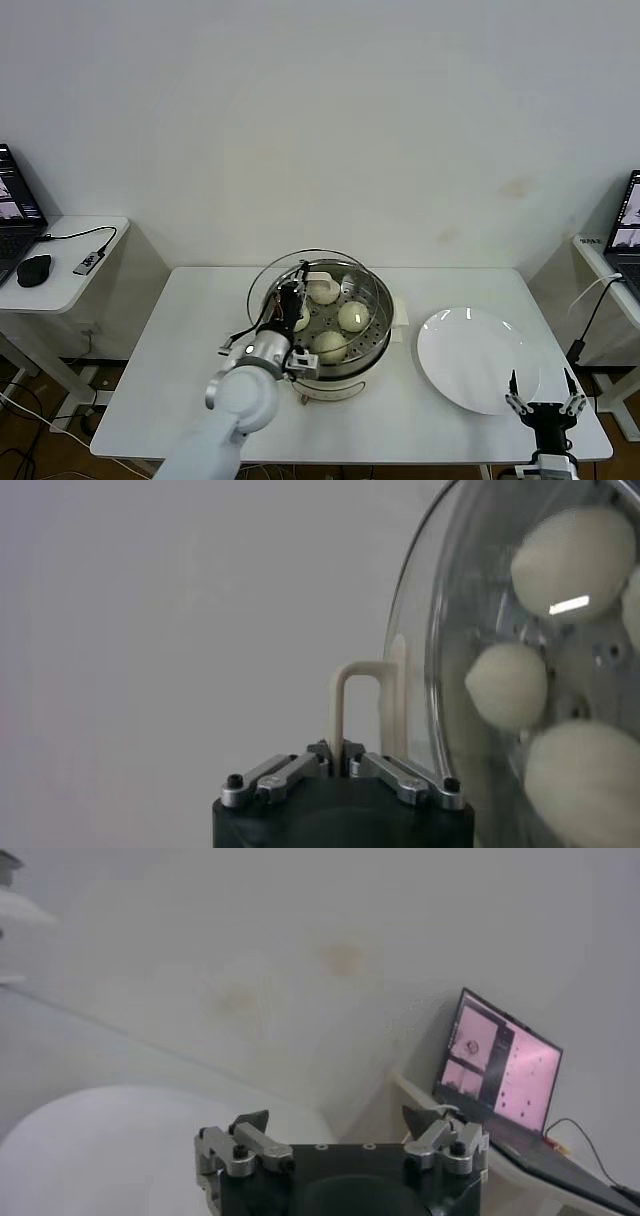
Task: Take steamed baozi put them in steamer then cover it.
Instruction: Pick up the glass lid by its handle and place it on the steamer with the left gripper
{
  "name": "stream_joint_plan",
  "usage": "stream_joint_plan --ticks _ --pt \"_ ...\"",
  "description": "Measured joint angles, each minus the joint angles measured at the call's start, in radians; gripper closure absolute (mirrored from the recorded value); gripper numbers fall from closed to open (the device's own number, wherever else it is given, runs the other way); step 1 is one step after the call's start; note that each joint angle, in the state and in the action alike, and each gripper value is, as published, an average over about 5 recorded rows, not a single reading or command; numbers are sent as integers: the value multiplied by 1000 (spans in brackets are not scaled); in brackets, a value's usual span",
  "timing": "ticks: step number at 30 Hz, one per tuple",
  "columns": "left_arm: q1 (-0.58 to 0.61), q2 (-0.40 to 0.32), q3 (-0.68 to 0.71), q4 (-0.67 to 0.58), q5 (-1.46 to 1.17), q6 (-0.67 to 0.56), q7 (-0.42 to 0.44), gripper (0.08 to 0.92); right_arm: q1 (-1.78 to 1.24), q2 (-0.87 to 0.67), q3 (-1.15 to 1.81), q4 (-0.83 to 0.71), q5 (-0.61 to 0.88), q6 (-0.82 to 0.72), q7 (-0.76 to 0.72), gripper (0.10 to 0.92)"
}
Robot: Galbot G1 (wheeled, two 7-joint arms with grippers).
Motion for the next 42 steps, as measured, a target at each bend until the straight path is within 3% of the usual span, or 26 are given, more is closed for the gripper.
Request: stream_joint_plan --ticks 14,36,42 --pt "-12 -74 22 71 55 -18 -9 858 1 -3 -9 -4 -6 0 0 203" --pt "2 -82 11 110 92 -44 -25 855 1 -11 -15 -12 -4 1 0 203" --pt "19 -79 8 92 86 -43 -30 732 2 -9 -23 -12 -5 -1 -1 203"
